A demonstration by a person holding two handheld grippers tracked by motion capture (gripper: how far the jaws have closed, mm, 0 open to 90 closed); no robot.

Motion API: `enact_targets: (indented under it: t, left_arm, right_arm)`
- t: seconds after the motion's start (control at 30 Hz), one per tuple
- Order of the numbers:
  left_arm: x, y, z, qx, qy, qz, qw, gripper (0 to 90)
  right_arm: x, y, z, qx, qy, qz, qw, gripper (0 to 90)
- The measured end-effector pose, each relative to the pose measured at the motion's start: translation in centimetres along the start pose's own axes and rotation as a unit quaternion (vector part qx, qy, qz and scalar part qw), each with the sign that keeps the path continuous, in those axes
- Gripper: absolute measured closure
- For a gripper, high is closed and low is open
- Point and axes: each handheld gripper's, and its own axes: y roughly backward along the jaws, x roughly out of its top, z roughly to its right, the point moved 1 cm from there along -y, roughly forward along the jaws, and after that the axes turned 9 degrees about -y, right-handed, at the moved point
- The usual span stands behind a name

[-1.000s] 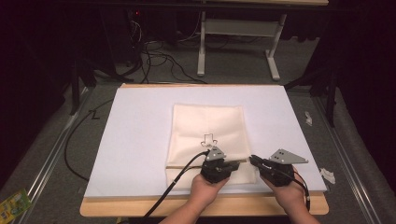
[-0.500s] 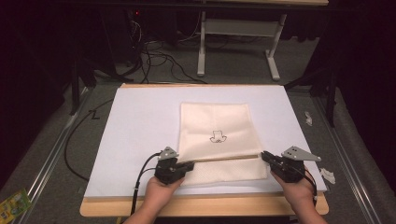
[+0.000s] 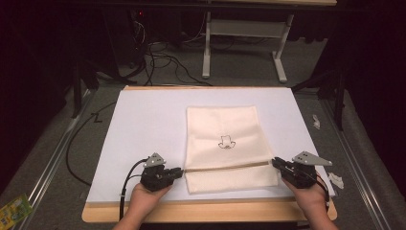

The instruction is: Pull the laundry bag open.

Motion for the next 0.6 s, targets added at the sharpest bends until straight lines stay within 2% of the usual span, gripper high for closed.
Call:
enact_targets:
  t: [0.03,0.07,0.1,0.13,0.17,0.2,0.23,0.27,0.3,0.33,0.37,0.4,0.43,0.47,0.5,0.6]
  left_arm:
    - [0.3,0.4,-0.2,0.004,0.003,0.01,0.9999,66.2]
    - [0.5,0.8,-0.4,0.016,-0.001,0.023,0.9996,60.4]
    - [0.8,1.8,-0.8,0.052,-0.017,0.043,0.9976,53.0]
    - [0.8,1.8,-0.8,0.052,-0.017,0.043,0.9976,50.0]
    - [0.9,2.7,-1.3,0.081,-0.025,0.057,0.9948,50.0]
    - [0.9,3.9,-2.1,0.125,-0.03,0.07,0.9892,42.1]
    - [0.7,4.6,-2.6,0.154,-0.036,0.07,0.9849,39.3]
    - [0.6,5.3,-3.1,0.187,-0.048,0.064,0.9792,36.0]
    - [0.3,6.0,-3.6,0.219,-0.059,0.057,0.9723,32.4]
    - [0.0,6.5,-4.0,0.244,-0.068,0.049,0.9661,29.0]
    - [0.0,6.5,-4.0,0.244,-0.068,0.049,0.9661,25.9]
    - [-0.3,7.1,-4.5,0.269,-0.071,0.042,0.9597,25.9]
    - [-0.9,7.7,-5.3,0.273,-0.056,0.042,0.9595,19.2]
    - [-0.9,7.7,-5.3,0.273,-0.056,0.042,0.9595,17.8]
    - [-1.3,7.8,-5.9,0.269,-0.031,0.046,0.9616,16.3]
    - [-1.3,7.5,-6.0,0.266,-0.024,0.044,0.9627,15.6]
  right_arm:
    - [-0.2,0.0,0.3,0.004,-0.001,0.001,1.0,74.4]
    - [-0.3,0.2,0.6,0.007,-0.012,0.007,0.9999,64.7]
    - [-0.2,0.5,1.2,0.005,-0.024,0.02,0.9995,53.3]
    - [-0.2,0.5,1.2,0.005,-0.024,0.02,0.9995,53.3]
    - [-0.2,0.8,1.5,-0.002,-0.031,0.031,0.9991,48.7]
    - [-0.1,1.5,2.5,-0.016,-0.033,0.049,0.9982,41.3]
    - [0.0,1.7,2.9,-0.021,-0.033,0.053,0.9978,36.2]
    - [0.0,2.1,3.4,-0.031,-0.032,0.054,0.9975,31.6]
    - [0.0,2.5,4.0,-0.044,-0.031,0.059,0.9968,29.0]
    - [0.0,3.0,4.5,-0.055,-0.031,0.066,0.9958,26.8]
    - [0.0,3.0,4.5,-0.055,-0.031,0.066,0.9958,26.8]
    - [-0.1,3.5,5.1,-0.064,-0.034,0.074,0.9946,24.3]
    - [-0.1,4.4,6.2,-0.079,-0.047,0.086,0.9921,19.7]
    - [-0.1,4.4,6.2,-0.079,-0.047,0.086,0.9921,19.7]
    - [0.0,4.5,6.8,-0.077,-0.066,0.092,0.9905,15.2]
    - [0.1,4.1,6.5,-0.067,-0.067,0.091,0.9914,15.1]
